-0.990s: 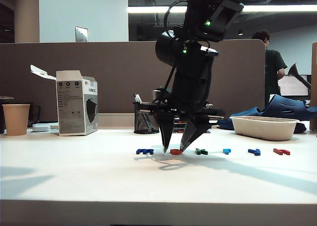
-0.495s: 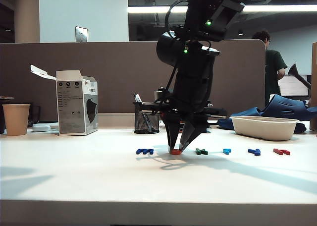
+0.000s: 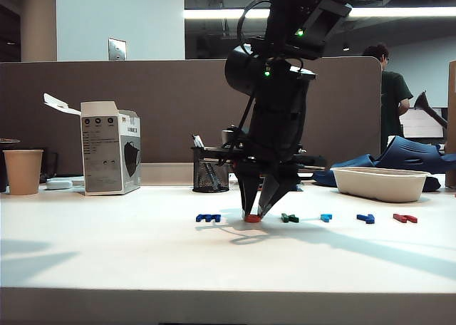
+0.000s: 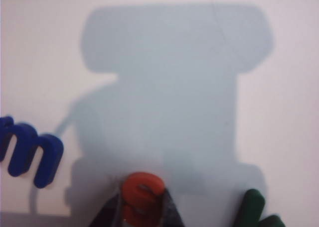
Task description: Select the appropriate letters from the row of letter magnets placed on the table to arrange into the word "sky".
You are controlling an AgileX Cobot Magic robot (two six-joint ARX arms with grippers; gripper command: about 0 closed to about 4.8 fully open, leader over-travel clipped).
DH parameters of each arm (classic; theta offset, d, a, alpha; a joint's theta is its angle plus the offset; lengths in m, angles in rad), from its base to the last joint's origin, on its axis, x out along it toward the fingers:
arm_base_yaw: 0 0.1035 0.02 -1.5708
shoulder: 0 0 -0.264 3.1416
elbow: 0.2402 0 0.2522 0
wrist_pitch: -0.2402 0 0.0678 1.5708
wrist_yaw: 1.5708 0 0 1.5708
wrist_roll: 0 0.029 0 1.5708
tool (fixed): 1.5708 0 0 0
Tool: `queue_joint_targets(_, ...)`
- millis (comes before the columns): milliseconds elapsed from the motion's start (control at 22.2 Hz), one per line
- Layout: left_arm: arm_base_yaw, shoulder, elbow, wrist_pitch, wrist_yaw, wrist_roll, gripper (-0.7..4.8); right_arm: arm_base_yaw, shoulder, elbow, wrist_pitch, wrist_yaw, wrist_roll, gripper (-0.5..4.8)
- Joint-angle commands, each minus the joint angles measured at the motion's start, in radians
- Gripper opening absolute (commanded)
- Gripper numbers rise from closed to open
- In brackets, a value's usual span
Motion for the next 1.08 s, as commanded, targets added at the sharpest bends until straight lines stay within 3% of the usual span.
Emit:
queue_joint_targets(45, 0.001, -0.002, 0.001, 0.010, -0.003, 0.004, -0.05, 0.003, 0.013, -0.009, -0.041, -0.007, 0.003, 0.45)
queue_joint_targets(675, 0.001, -0.002, 0.001, 0.010, -0.003, 0.004, -0.05, 0.041, 0.013, -0.009, -0.183, -0.034, 0.010, 0.44)
queue_joint_targets(1080, 0.001, -0.002, 0.001, 0.009, -0.003, 0.004, -0.05, 0.101, 0.012, -0.015, -0.284, -0.033, 0.127, 0.44)
